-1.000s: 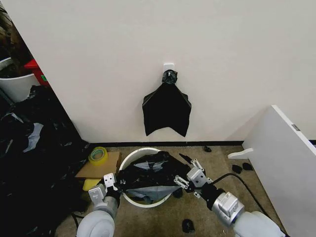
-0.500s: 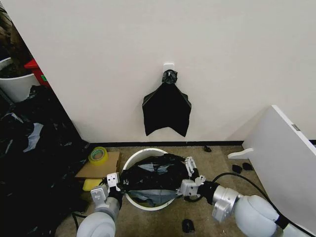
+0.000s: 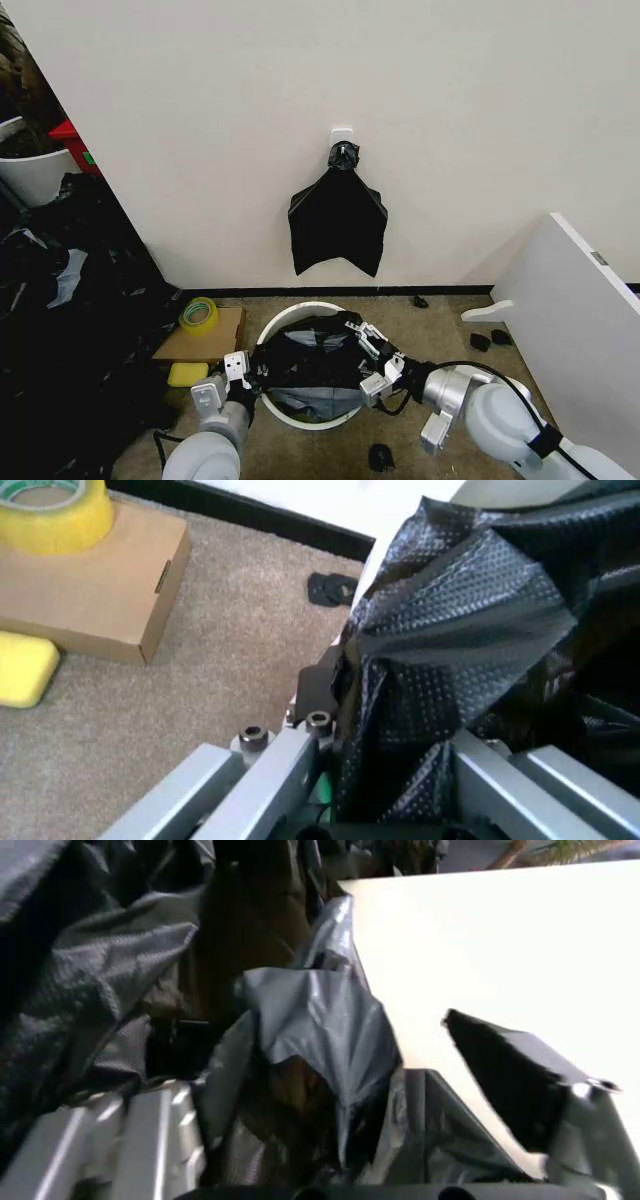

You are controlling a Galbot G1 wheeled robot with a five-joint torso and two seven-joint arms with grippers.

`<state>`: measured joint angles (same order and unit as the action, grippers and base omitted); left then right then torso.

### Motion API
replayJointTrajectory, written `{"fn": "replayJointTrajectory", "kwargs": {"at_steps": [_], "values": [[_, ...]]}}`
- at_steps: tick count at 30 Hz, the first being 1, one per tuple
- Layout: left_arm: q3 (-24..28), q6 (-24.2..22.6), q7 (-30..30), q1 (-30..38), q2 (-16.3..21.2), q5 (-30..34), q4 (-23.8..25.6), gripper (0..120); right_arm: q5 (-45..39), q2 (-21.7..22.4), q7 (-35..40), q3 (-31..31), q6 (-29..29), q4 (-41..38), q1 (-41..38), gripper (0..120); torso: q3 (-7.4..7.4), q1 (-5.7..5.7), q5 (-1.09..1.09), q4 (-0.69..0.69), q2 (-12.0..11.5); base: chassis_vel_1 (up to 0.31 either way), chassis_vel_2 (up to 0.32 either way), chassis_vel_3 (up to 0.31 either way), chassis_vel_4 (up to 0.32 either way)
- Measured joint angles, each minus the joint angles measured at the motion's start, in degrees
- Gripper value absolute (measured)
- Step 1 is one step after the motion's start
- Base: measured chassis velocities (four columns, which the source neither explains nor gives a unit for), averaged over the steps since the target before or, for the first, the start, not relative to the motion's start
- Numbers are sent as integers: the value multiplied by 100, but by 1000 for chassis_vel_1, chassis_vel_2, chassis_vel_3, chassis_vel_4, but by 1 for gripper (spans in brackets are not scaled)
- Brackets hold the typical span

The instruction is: Place the garbage bag over the trash bin.

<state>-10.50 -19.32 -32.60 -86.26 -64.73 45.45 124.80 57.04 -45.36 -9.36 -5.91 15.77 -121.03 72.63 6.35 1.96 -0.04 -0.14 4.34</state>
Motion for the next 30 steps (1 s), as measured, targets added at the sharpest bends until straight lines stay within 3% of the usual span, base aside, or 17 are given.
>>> {"fn": "replayJointTrajectory", "kwargs": {"at_steps": [3, 7, 11, 16, 18, 21, 24, 26, 27, 28, 29, 30], "values": [[4, 1, 7, -2, -5, -6, 0, 0, -5, 11, -30, 4, 2, 16, 16, 62, 0, 0, 0, 0, 0, 0, 0, 0, 0], [16, 1, 26, -20, -11, -51, 12, 0, -113, 89, -219, 8, -58, 24, 36, 41, 0, 0, 0, 0, 0, 0, 0, 0, 0], [16, 7, 31, -39, -22, -68, 39, 0, -144, 112, -259, 8, -116, 82, 43, 27, 0, 0, 0, 0, 0, 0, 0, 0, 0], [12, 11, 33, -45, -23, -70, 59, 0, -198, 133, -258, 7, -133, 117, 55, 16, 0, 0, 1, 0, 0, 0, 0, 0, 0], [3, 15, 34, -44, -18, -71, 59, 0, -356, 143, -227, 3, -147, 119, 87, 3, 0, 0, 0, 0, 0, 0, 0, 0, 0], [-12, 32, 35, -29, -14, -87, 19, 0, -633, 157, -168, -10, -159, 91, 140, 0, 0, 0, 1, 0, 0, 0, 0, 0, 0], [-48, 55, 35, 11, -11, -99, -76, 0, -1327, 190, -147, -38, -143, -8, 215, 0, 0, 0, 0, 0, 0, 0, 0, 0, 0], [-89, 83, 35, 46, 5, -100, -173, 0, -2291, 219, -144, -62, -122, -133, 289, 0, 0, 0, -1, 0, 0, 0, 0, 0, 0], [-89, 83, 35, 46, 5, -100, -173, 0, -2291, 219, -144, -62, -122, -133, 289, 0, 0, 0, -1, 0, 0, 0, 0, 0, 0], [-118, 94, 35, 61, 21, -94, -238, 0, -3071, 230, -140, -65, -125, -223, 331, 0, 0, 0, 0, 0, 0, 0, 0, 0, 0], [-123, 96, 35, 63, 24, -92, -248, 0, -3312, 235, -137, -66, -134, -251, 342, 0, 0, 0, 0, 0, 0, 0, 0, 0, 0], [-154, 106, 35, 72, 34, -80, -301, 0, -4351, 251, -123, -85, -231, -406, 386, 0, 0, 0, 0, 0, 0, 0, 0, 0, 0]]}}
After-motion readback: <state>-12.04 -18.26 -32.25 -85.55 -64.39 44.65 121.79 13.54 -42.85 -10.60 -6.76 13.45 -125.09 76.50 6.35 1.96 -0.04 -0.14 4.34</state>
